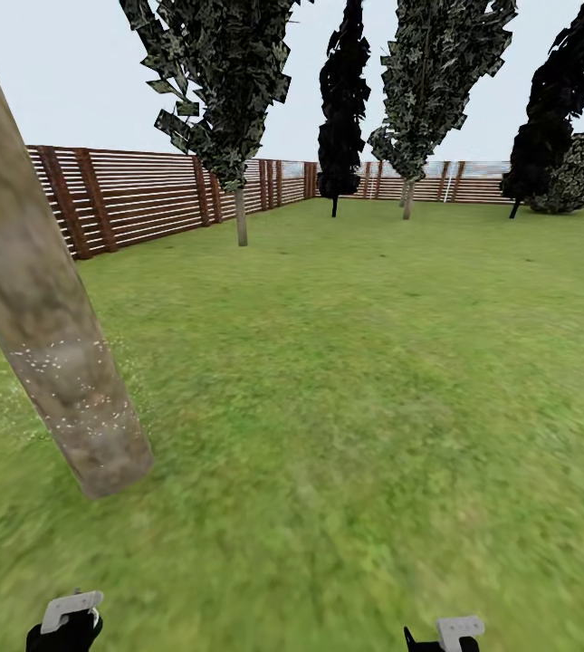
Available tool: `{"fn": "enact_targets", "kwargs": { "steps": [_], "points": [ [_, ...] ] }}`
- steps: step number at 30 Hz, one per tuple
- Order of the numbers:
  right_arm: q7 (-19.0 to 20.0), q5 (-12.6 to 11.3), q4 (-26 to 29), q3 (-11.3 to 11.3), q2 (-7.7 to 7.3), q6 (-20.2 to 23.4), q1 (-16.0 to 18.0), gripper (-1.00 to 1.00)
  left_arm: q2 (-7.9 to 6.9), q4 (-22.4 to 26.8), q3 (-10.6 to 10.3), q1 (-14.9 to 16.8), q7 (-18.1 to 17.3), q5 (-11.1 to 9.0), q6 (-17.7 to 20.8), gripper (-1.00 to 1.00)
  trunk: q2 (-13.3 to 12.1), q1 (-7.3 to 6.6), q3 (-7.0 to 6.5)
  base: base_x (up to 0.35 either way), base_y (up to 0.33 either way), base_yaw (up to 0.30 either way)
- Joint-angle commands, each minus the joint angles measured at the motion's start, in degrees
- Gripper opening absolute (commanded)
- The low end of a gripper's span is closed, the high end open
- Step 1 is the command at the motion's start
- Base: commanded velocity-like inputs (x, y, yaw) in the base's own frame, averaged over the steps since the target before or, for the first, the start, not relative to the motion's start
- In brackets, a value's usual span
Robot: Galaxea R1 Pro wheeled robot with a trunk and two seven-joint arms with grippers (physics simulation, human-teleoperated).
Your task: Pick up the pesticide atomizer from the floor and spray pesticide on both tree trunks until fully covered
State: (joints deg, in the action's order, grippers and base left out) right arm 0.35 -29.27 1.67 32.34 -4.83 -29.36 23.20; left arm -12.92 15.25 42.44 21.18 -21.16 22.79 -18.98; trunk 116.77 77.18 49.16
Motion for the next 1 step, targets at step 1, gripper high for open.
{"fn": "enact_targets", "kwargs": {
  "steps": [1],
  "points": [
    [0.0,0.0,0.0,0.0,0.0,0.0,0.0,1.0,0.0,0.0,0.0,0.0,0.0,0.0,0.0,-1.0,0.0,0.0,0.0,0.0,0.0,0.0]
  ]
}}
